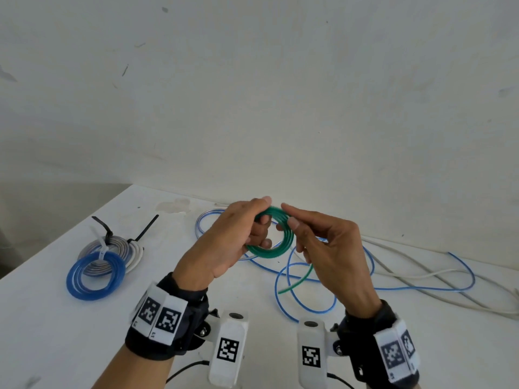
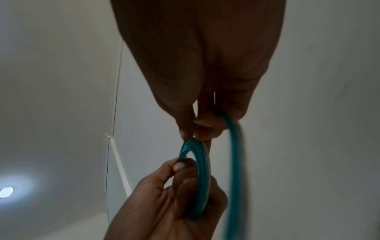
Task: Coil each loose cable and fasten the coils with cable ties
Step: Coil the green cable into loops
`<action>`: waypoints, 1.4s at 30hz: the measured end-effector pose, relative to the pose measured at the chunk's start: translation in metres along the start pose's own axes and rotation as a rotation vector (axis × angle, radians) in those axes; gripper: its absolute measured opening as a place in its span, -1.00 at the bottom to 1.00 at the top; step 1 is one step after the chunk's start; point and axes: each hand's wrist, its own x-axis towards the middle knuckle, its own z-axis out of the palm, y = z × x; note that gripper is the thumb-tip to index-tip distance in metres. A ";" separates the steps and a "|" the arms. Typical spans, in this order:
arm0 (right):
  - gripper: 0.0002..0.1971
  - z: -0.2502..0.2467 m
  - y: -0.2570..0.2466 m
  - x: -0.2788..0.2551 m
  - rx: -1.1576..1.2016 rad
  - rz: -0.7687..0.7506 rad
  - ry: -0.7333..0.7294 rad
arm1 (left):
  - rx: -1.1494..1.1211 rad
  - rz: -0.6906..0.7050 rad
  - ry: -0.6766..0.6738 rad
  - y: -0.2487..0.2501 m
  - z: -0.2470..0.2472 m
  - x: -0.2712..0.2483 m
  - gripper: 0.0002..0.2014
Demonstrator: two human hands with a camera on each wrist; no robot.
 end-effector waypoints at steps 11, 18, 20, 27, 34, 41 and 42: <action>-0.75 0.020 0.005 -0.003 0.123 0.018 0.172 | -0.282 0.004 -0.019 0.004 -0.001 -0.001 -0.58; -0.74 -0.001 -0.002 -0.002 -0.054 0.006 -0.033 | 0.099 -0.053 -0.109 0.002 -0.003 -0.004 -0.51; -0.73 -0.003 -0.004 -0.003 -0.068 0.000 -0.057 | 0.131 -0.062 -0.150 0.003 -0.007 -0.006 -0.50; -0.79 0.000 -0.010 -0.004 -0.023 -0.039 0.052 | -0.041 -0.008 -0.069 0.004 0.000 -0.006 -0.56; -0.77 0.020 -0.010 -0.006 0.161 -0.049 0.142 | -0.395 0.121 0.014 0.010 0.000 -0.006 -0.58; -0.81 0.003 -0.010 -0.004 0.055 -0.028 0.088 | -0.226 -0.043 -0.140 0.013 -0.006 -0.008 -0.54; -0.81 -0.002 -0.011 -0.004 0.024 -0.022 0.047 | -0.176 -0.073 -0.162 0.013 -0.007 -0.009 -0.51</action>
